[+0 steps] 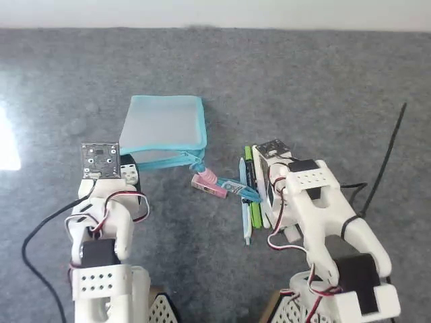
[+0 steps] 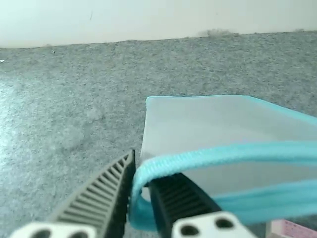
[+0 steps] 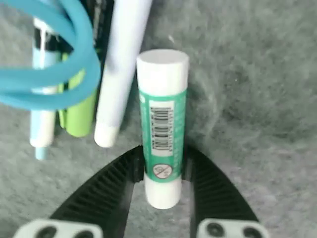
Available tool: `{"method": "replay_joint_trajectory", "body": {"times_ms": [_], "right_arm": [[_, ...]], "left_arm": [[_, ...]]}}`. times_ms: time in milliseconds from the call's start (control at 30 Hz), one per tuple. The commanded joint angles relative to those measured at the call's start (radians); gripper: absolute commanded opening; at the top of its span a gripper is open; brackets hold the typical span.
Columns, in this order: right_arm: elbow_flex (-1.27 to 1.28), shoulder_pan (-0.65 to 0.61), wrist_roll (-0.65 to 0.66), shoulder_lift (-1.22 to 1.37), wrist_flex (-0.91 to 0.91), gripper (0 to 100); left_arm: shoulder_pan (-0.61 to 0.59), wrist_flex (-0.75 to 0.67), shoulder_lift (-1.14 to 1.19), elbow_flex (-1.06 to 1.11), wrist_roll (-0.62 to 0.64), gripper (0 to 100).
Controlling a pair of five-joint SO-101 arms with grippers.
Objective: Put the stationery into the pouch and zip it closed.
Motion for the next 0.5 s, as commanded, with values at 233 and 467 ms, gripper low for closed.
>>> {"method": "replay_joint_trajectory", "body": {"times_ms": [233, 467], "right_arm": [[-0.258, 0.124, 0.064, 0.002, -0.073, 0.8], [-0.279, 0.131, 0.04, 0.004, -0.099, 9.4]], "left_arm": [[-0.009, -0.032, -0.005, -0.015, 0.017, 1], [-0.011, -0.031, -0.005, -0.013, 0.017, 1]]}}
